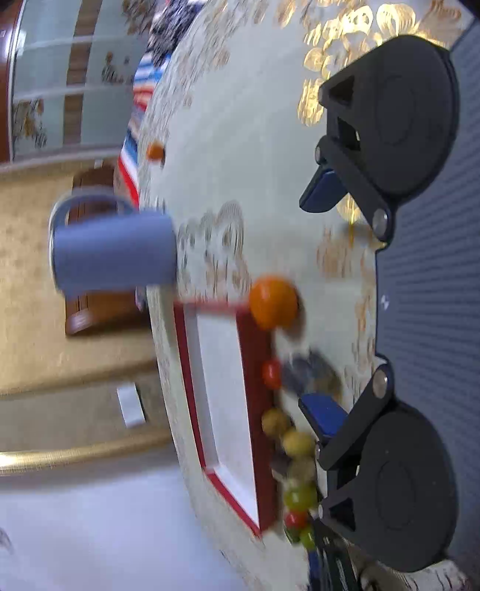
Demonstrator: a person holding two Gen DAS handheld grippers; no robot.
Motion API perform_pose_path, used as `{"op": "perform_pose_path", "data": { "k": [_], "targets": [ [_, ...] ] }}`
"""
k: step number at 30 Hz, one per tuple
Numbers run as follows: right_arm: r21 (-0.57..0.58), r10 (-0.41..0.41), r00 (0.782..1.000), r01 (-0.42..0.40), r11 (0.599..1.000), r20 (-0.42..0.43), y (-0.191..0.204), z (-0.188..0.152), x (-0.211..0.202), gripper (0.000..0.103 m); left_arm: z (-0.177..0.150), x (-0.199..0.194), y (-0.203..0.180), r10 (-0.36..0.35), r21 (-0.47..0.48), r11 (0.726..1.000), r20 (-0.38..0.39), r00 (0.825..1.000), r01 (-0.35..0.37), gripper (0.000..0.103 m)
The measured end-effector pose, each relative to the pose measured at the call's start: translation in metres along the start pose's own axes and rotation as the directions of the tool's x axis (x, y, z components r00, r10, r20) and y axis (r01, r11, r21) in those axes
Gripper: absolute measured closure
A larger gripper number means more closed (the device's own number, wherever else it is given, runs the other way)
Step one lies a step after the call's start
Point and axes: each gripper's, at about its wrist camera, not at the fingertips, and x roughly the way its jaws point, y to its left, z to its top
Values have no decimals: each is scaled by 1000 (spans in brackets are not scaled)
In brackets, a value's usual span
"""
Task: Organize fruits
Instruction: 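Close the left tool on the green tomato while the right tool grasps the eggplant slice, then carry both fruits over the tray and open both tools to drop them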
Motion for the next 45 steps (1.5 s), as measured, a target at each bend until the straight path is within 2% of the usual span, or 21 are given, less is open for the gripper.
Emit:
{"op": "perform_pose_path", "data": {
  "k": [4,7,9,11,13,15,18,19,20,26,32,35,39,45],
  "targets": [
    [-50,33,999,-34,998,-20,25,6,15,12,-1,-1,1,-10,-6,1000,9,1000,10,69],
    [-19,32,998,-33,999,-60,33,8,32,20,-1,-1,1,-9,-6,1000,9,1000,9,69],
    [-6,45,996,-46,999,-71,37,8,41,21,-2,0,1,-6,-1,1000,11,1000,6,69],
    [-16,19,997,-21,1000,-76,41,8,45,27,-1,0,1,-6,-4,1000,11,1000,6,69],
    [-2,10,996,-10,1000,-86,39,8,47,48,-2,-1,1,-7,-6,1000,13,1000,7,69],
    [4,19,994,-19,1000,-104,38,8,51,50,-2,0,1,-6,-3,1000,13,1000,6,69],
    [-42,-9,993,5,999,-115,45,7,53,50,-2,0,0,-2,1,1000,13,1000,2,69],
    [-54,-18,993,12,998,-116,47,7,53,52,-1,1,-1,2,5,1000,10,1000,-2,69],
    [-60,-21,993,14,998,-114,49,7,53,58,-1,1,-2,6,10,1000,9,1000,-6,69],
    [-45,-20,996,16,999,-88,46,6,49,59,-1,0,3,-15,-10,1000,12,1000,16,69],
    [-72,-39,999,39,997,-4,51,4,35,59,-2,-11,9,-39,-24,999,62,997,41,69],
    [-87,-47,999,49,995,20,54,4,29,59,2,-12,11,-29,-33,999,56,998,31,69],
    [-113,-21,999,26,993,47,62,11,22,59,17,-13,7,-22,-19,1000,66,998,24,69],
    [-126,-27,996,38,991,87,69,28,24,59,49,-8,-7,-2,47,999,107,994,-3,69]
  ]
}}
